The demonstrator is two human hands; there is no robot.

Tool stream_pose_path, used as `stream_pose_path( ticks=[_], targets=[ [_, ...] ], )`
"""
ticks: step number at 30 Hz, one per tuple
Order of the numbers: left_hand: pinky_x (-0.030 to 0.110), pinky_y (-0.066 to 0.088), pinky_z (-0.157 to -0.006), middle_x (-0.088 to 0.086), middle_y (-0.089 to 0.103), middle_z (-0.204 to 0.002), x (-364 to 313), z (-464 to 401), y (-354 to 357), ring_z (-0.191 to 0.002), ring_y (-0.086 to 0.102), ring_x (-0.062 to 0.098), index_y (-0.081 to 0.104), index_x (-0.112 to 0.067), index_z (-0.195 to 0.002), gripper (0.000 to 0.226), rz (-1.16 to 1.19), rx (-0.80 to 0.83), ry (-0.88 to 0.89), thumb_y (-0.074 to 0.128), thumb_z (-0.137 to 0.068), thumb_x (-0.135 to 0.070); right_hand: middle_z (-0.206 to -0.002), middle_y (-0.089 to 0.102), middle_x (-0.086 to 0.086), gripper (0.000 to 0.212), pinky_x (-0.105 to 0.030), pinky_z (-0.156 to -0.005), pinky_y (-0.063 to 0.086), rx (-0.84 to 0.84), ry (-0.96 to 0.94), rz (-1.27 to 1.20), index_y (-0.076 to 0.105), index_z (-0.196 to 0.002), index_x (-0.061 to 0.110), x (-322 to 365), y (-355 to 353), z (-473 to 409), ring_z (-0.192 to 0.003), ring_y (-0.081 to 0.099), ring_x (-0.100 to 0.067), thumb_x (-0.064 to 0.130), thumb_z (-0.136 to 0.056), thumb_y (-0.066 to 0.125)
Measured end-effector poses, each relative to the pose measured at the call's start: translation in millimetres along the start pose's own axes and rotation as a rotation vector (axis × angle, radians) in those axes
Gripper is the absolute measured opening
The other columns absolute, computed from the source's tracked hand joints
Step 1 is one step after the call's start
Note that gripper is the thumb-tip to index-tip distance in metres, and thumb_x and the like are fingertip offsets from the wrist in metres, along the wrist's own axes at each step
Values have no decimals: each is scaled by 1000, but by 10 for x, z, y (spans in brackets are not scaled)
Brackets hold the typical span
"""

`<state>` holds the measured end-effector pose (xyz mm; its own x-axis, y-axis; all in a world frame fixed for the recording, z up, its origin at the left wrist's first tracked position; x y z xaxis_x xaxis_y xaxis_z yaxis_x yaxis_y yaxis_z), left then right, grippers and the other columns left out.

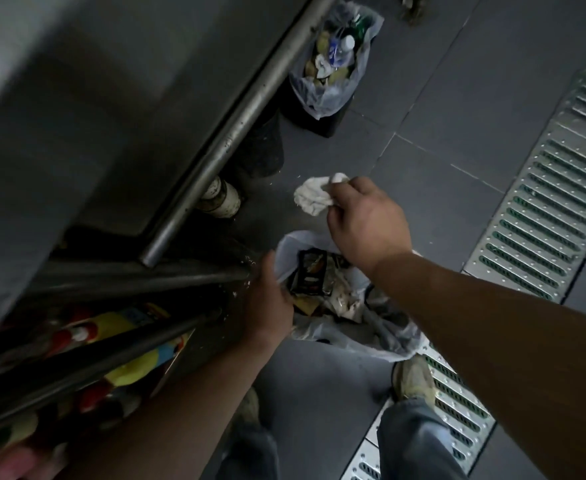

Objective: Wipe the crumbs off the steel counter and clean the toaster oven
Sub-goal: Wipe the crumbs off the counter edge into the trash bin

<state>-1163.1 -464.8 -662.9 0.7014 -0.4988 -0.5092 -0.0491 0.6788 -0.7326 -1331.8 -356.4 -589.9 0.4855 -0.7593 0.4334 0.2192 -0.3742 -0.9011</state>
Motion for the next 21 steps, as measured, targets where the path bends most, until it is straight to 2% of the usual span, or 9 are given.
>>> stream_pose_path(
  ticks=[5, 11, 14, 17, 21],
  targets=[
    [43, 49, -100, 6, 56, -139, -324, 381, -390, -126, 56, 27, 24, -39, -143, 62, 19, -69, 12, 57, -95, -20, -104, 60, -8, 36, -37, -66, 52, -23, -30, -35, 66, -122, 19, 247, -631, 128, -89, 61, -33, 26, -89, 52],
    [45, 52, -95, 10, 62, -131, -643, 757, -856, -120, 60, 29, 24, -41, -141, 59, 83, -95, 11, 55, -96, -19, -106, 60, -6, 34, -38, -69, 54, -49, -47, -65, 66, -121, 19, 514, -1309, 298, -91, 61, -31, 23, -90, 52],
    [45, 55, -87, 16, 67, -119, -754, 945, -1093, -109, 64, 33, 25, -35, -143, 60, 90, -104, -9, 55, -95, -16, -104, 62, -7, 32, -34, -67, 52, -72, -53, -84, 68, -119, 17, 683, -1614, 493, -87, 63, -30, 17, -89, 58],
    [41, 55, -77, 18, 69, -108, -857, 1153, -1346, -100, 67, 35, 28, -28, -145, 60, 93, -90, -46, 56, -95, -13, -103, 63, -6, 31, -36, -67, 55, -43, -38, -99, 69, -118, 18, 855, -1848, 738, -84, 63, -30, 17, -88, 61],
    [36, 46, -65, 18, 68, -94, -1041, 1496, -1730, -88, 66, 38, 27, -26, -145, 59, 68, -80, -49, 53, -94, -10, -107, 63, -3, 33, -40, -68, 56, 18, -42, -46, 67, -121, 21, 1109, -2168, 1042, -90, 63, -28, 21, -89, 58]
  ],
)
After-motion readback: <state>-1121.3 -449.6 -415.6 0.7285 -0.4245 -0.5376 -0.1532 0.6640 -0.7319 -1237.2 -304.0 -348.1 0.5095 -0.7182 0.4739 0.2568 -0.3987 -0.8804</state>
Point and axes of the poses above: each hand's wrist, its own z-axis away from the middle knuckle, its own y-axis out of the palm, x = y × z, the point moved 6 cm from there along -z, towards the middle knuckle
